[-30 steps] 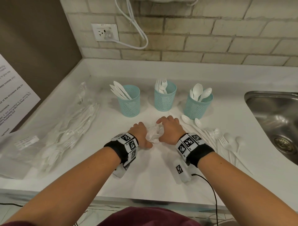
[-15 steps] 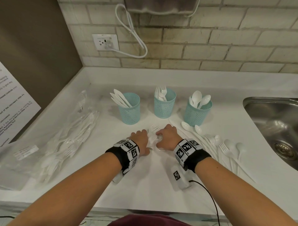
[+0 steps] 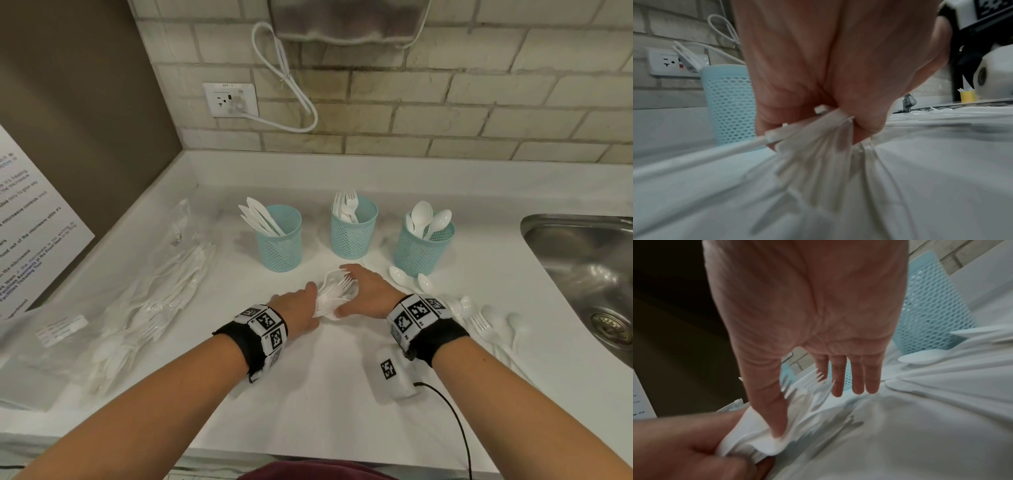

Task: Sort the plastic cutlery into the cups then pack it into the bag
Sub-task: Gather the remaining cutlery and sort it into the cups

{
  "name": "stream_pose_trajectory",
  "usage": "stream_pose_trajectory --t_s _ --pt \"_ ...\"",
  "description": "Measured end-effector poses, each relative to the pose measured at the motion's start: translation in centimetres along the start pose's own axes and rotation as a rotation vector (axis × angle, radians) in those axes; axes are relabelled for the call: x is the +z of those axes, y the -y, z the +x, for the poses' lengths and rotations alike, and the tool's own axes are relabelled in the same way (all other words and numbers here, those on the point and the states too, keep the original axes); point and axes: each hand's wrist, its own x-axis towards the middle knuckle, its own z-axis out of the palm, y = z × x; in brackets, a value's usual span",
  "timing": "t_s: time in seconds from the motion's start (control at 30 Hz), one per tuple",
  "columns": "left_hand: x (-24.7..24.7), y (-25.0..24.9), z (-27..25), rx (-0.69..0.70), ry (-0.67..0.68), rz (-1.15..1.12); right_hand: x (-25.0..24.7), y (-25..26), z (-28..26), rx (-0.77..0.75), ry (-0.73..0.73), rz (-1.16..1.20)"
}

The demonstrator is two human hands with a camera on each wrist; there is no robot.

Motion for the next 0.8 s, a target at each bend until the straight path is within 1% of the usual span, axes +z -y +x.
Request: stream_pose_trajectory --t_s 0.07,0.13,0.2,0.23,0.3,0.47,0.6,0.67,0.7,0.73,0.8 --pt "0.0 0.3 -0.1 0.024 -0.019 -0.064 -0.4 0.0 0.0 -0.048 -0.009 0.132" --pt "-0.2 0.8 -0.3 0.047 -0.025 -0.183 -0.9 0.0 -0.2 -0.06 0.002 0.228" --pt "-0.6 1.4 0.0 0.1 -0.04 -0.276 -1.4 0.3 -0.4 -0.082 -0.011 0.324" --pt "-0.8 1.7 0.2 0.123 -0.072 -0.305 -1.6 0.7 -0.4 -0.11 -0.047 0.366" --pt "-1.1 2.1 0.8 0.147 -0.161 -0.381 -2.0 1.7 -0.4 -0.173 -0.17 0.398" --pt "-2.3 1.2 1.3 0.203 -0.315 -0.786 -2.1 5.4 -0.2 -0.359 -0.456 0.39" --pt "-3.3 0.3 1.6 0.211 -0.449 -1.056 -2.8 8.1 -0.8 -0.456 -0.562 0.463" --pt "-3.5 0.2 2.0 0.205 -0.48 -1.166 -3.0 8.9 -0.8 -0.488 -0.603 0.43" --pt "-3.4 0.3 2.2 0.199 -0.489 -1.211 -3.0 9.2 -0.6 -0.491 -0.605 0.415" --pt "-3.3 0.2 2.2 0.203 -0.491 -1.242 -2.9 9.4 -0.4 -0.487 -0.576 0.41" --pt "-2.7 0.2 2.2 0.204 -0.48 -1.234 -2.3 9.4 -0.1 -0.461 -0.437 0.391"
